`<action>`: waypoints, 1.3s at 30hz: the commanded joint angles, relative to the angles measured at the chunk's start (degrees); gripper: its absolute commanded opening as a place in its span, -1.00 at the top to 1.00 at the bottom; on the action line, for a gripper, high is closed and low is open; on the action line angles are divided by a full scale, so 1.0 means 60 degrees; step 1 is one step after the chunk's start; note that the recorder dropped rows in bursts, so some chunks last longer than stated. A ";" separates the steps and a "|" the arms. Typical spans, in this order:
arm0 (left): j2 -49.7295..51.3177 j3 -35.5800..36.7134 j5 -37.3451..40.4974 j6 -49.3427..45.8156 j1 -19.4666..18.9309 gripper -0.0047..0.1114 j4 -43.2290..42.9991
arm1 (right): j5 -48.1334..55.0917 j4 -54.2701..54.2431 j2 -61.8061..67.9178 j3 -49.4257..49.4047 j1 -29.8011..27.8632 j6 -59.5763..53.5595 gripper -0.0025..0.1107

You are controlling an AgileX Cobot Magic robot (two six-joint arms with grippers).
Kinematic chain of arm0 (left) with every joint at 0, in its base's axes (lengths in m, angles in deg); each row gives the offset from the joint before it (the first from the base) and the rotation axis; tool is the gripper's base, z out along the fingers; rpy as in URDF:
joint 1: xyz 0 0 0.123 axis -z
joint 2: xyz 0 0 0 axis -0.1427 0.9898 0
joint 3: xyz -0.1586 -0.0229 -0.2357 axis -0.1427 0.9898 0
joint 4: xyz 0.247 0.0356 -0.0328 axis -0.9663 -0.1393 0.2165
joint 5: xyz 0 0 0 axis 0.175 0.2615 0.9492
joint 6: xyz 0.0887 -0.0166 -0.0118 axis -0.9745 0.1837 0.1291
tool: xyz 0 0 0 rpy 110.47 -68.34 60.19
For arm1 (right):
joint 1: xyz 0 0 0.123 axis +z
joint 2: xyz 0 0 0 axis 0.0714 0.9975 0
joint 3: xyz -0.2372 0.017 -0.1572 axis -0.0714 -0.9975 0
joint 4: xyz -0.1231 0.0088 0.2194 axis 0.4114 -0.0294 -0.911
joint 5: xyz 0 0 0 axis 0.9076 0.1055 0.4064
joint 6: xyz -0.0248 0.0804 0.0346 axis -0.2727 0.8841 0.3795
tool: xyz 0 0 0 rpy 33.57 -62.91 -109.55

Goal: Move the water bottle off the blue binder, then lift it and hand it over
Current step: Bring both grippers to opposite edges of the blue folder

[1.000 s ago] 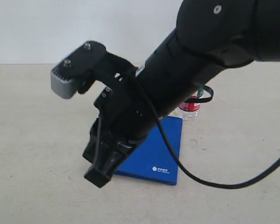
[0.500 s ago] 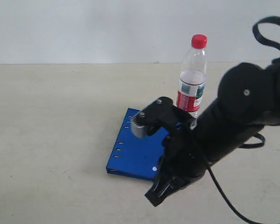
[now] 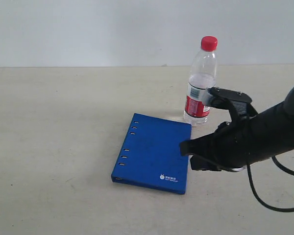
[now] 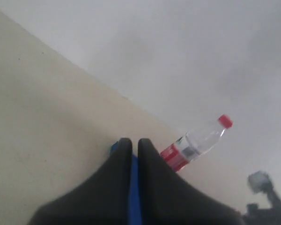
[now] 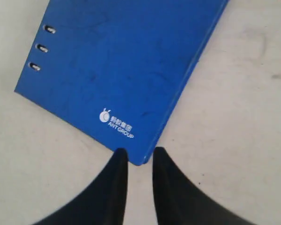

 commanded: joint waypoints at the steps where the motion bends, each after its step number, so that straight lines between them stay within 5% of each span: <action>1: 0.2666 -0.1058 0.0674 -0.2759 0.0028 0.84 0.0129 | 0.0518 -0.0222 -0.0043 -0.0003 -0.0797 -0.0691 0.31; 8: 0.8095 -0.2456 0.1540 -0.6731 0.0028 0.80 0.3444 | 0.1741 -0.0207 -0.0043 -0.0003 -0.1475 -0.1469 0.27; 12: 1.0826 -0.3279 0.2617 -0.9331 0.0028 0.46 0.5741 | 0.1703 -0.0207 -0.0043 -0.0003 -0.1475 -0.1512 0.26; 15: 1.2627 -0.3966 0.3413 -0.9730 0.0028 0.10 0.6719 | 0.1673 -0.0236 -0.0043 -0.0003 -0.1457 -0.1512 0.26; 18: 1.4049 -0.4695 0.4229 -0.9803 0.0028 -0.18 0.6834 | 0.1001 -0.0236 -0.0043 -0.0003 -0.1441 -0.1512 0.26; 23: 1.5772 -0.6027 0.5008 -0.9968 0.0028 -0.22 0.6834 | -0.0425 -0.1019 -0.0043 -0.0003 -0.1441 -0.1758 0.26; 32: 1.7179 -0.7666 0.5452 -1.1409 0.0028 -0.21 0.6834 | 0.0120 -0.4819 0.0547 0.0074 -0.1441 -0.4462 0.26; 36: 1.7636 -0.7691 0.5144 -1.1409 0.0028 -0.21 0.6846 | 0.2235 -0.4998 0.2128 0.0475 -0.1441 -0.4950 0.25; 39: 1.7986 -0.7691 0.5580 -1.1553 0.0028 -0.21 0.6846 | 0.2306 -0.4983 0.2797 0.0636 -0.1441 -0.5451 -0.05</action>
